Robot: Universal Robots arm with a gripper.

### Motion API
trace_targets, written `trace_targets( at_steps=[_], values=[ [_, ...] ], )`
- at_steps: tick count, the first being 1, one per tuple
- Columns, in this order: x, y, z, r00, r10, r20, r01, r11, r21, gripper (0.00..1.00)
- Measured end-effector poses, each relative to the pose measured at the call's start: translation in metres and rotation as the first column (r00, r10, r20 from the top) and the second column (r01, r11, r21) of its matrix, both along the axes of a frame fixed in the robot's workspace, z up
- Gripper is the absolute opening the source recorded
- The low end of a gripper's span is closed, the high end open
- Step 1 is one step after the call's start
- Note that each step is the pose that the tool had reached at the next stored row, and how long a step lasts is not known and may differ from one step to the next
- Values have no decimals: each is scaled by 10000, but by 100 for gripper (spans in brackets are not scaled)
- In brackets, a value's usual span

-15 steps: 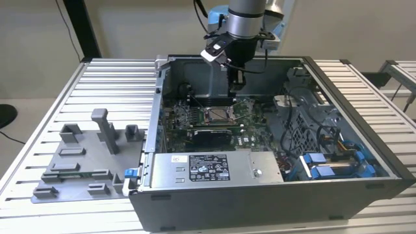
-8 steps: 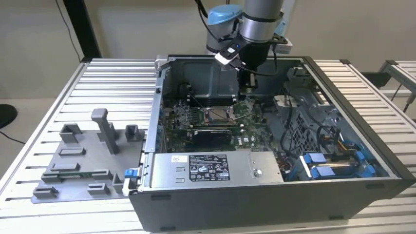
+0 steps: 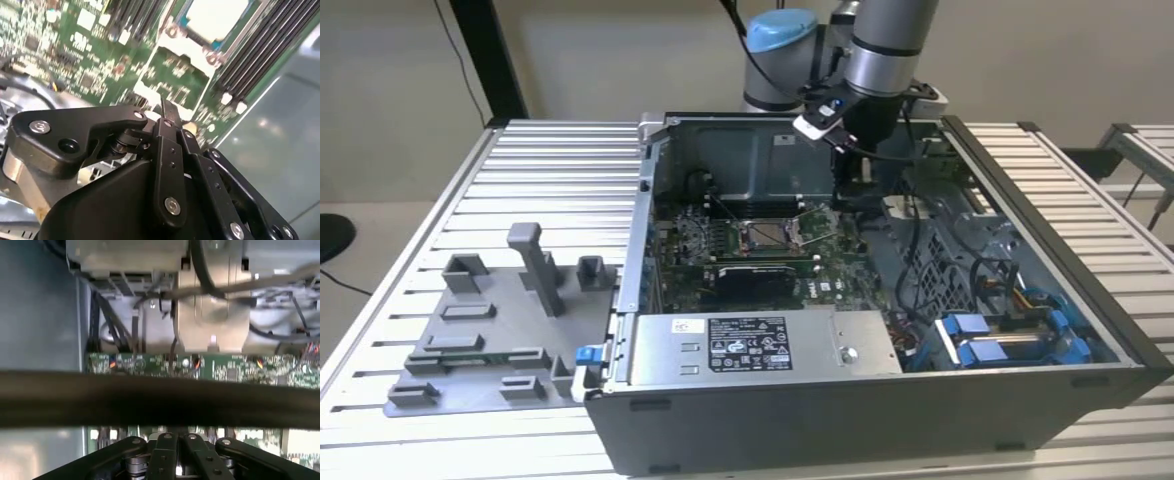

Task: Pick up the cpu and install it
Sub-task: 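Place the cpu into insertion slot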

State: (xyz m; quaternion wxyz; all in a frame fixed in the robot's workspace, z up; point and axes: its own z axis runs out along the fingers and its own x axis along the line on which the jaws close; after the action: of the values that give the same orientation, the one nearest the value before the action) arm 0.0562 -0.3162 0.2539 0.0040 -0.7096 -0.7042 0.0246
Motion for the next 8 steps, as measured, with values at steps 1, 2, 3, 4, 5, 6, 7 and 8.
trace_targets(
  at_steps=[1,2,3,4,5,6,7,8],
  values=[
    [45,0,-11,10000,0,-14,0,10000,0,0],
    [90,0,-21,10000,-1,-26,1,10000,2,0],
    [136,0,-33,10000,0,-40,0,10000,2,0],
    [180,0,-44,10000,0,-53,1,10000,2,0],
    [219,-1,-53,10000,0,-69,0,10000,2,0],
    [251,0,-62,10000,-1,-91,1,10000,6,0],
    [264,0,-72,9999,1,-108,0,10000,14,0],
    [265,0,-77,9999,1,-133,0,10000,23,0]
  ],
)
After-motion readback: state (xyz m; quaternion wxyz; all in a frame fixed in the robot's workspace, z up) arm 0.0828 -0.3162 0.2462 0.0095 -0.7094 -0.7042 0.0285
